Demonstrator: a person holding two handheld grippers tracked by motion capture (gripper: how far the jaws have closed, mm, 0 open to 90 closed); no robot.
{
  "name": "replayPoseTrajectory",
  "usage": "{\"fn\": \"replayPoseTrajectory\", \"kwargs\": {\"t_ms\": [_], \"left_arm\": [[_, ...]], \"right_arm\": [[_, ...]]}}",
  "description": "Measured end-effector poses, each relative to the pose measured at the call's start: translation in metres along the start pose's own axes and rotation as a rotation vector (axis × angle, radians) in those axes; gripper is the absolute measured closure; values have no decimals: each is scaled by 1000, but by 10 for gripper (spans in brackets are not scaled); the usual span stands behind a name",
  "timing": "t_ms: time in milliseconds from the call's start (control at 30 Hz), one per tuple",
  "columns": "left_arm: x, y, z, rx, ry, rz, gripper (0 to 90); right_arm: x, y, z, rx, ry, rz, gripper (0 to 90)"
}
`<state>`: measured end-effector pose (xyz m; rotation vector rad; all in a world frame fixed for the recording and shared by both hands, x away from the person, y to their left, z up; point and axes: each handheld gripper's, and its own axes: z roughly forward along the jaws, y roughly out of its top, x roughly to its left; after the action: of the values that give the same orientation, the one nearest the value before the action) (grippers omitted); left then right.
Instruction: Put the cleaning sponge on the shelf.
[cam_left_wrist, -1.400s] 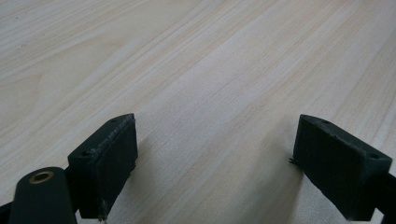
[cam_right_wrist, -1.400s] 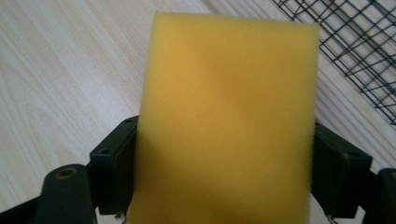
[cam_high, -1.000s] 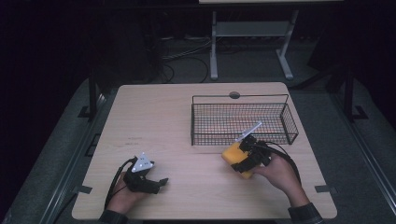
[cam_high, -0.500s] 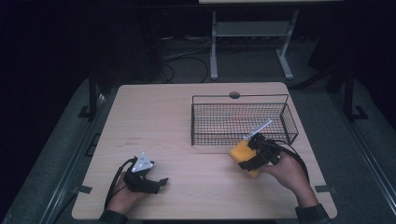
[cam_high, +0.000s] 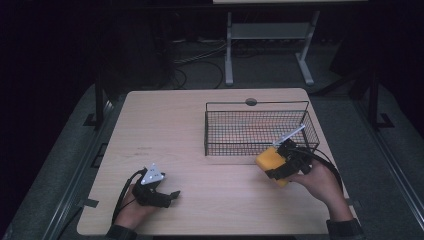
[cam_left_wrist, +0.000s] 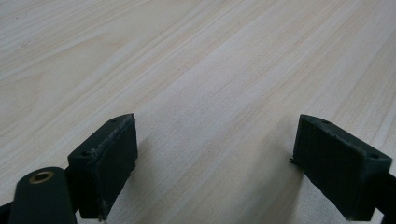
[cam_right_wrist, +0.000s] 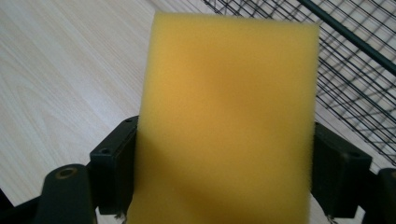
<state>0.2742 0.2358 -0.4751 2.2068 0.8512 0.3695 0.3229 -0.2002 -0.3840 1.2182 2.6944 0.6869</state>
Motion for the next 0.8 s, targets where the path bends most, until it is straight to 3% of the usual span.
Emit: {"fn": "replayPoseTrajectory", "kwargs": {"t_ms": [800], "left_arm": [[0, 0, 0, -1, -1, -4, 130]], "right_arm": [[-33, -1, -31, -32, -46, 61, 213]]}}
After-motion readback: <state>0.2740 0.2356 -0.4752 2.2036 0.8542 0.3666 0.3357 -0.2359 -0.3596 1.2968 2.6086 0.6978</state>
